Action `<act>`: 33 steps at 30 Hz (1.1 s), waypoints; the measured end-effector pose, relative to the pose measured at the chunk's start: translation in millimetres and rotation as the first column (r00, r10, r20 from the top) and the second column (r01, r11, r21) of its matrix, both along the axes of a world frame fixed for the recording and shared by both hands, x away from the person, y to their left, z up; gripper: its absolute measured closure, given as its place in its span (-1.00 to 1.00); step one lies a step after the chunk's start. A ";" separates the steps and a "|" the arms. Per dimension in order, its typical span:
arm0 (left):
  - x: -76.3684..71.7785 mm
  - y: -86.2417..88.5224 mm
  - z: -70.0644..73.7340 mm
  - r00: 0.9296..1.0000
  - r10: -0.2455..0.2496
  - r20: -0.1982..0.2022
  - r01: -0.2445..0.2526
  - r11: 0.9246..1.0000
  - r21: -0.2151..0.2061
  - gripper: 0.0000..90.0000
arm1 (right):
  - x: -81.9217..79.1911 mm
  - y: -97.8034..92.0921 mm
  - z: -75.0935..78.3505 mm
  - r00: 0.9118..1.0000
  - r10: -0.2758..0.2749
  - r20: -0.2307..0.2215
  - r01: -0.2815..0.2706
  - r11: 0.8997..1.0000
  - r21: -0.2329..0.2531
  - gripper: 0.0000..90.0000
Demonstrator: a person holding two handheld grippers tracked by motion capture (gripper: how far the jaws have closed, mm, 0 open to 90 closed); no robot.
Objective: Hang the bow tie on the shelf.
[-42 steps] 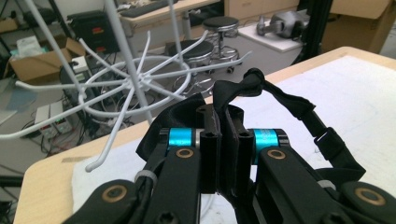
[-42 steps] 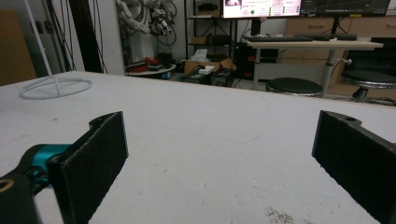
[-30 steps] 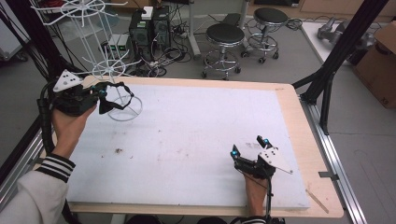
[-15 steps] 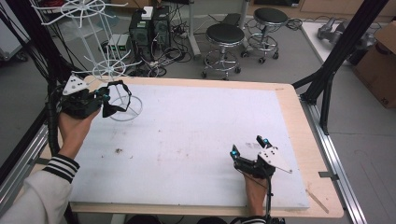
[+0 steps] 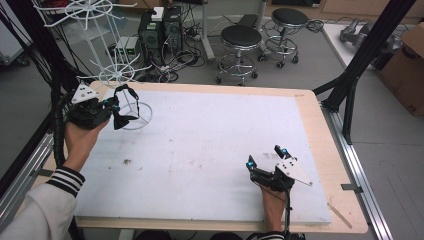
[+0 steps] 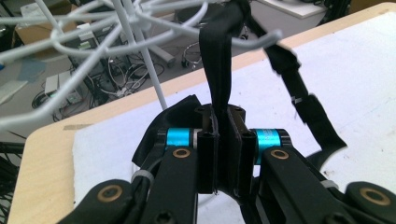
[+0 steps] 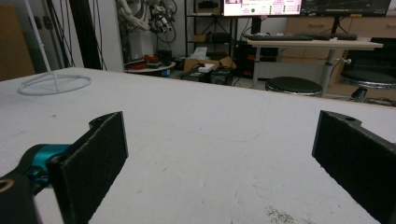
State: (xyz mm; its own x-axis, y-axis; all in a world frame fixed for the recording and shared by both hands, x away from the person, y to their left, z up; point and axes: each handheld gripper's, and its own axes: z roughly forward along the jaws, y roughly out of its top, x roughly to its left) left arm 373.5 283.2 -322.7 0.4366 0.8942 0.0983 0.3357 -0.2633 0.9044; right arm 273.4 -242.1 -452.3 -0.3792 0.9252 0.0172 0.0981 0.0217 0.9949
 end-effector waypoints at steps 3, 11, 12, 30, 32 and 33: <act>-2.5 1.8 -7.3 1.000 0.006 -0.004 -0.006 1.000 -0.007 0.85 | -0.1 0.2 -0.1 1.000 0.001 0.005 -0.001 1.000 -0.005 -0.95; -4.8 3.7 -10.8 1.000 0.012 -0.004 -0.012 1.000 0.003 0.33 | 0.1 0.0 0.0 1.000 0.001 0.000 -0.001 1.000 0.000 -0.95; -5.8 3.7 -11.0 1.000 0.013 -0.004 -0.013 1.000 -0.003 0.24 | 0.1 0.0 0.0 1.000 0.000 0.000 0.000 1.000 0.000 -0.95; -63.5 22.8 -45.2 0.958 -0.247 0.147 0.269 0.950 -0.159 -0.64 | 0.7 -0.7 -0.1 1.000 0.004 0.004 -0.004 1.000 -0.002 -0.95; -75.6 23.7 -61.3 0.943 -0.257 0.210 0.294 0.941 -0.167 -0.63 | 0.9 -1.0 0.0 1.000 0.004 0.008 -0.004 1.000 -0.005 -0.95; -78.6 23.0 -66.5 0.939 -0.261 0.225 0.300 0.940 -0.164 -0.64 | 0.6 -0.7 0.0 1.000 0.006 0.004 -0.006 1.000 -0.002 -0.95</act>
State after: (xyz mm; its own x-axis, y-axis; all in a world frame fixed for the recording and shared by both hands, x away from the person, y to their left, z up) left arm 294.9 306.2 -389.2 0.6619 0.7482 0.0457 0.0835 -0.1343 0.9874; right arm 273.9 -242.8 -452.3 -0.3845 0.9230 0.0140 0.0940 0.0241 0.9953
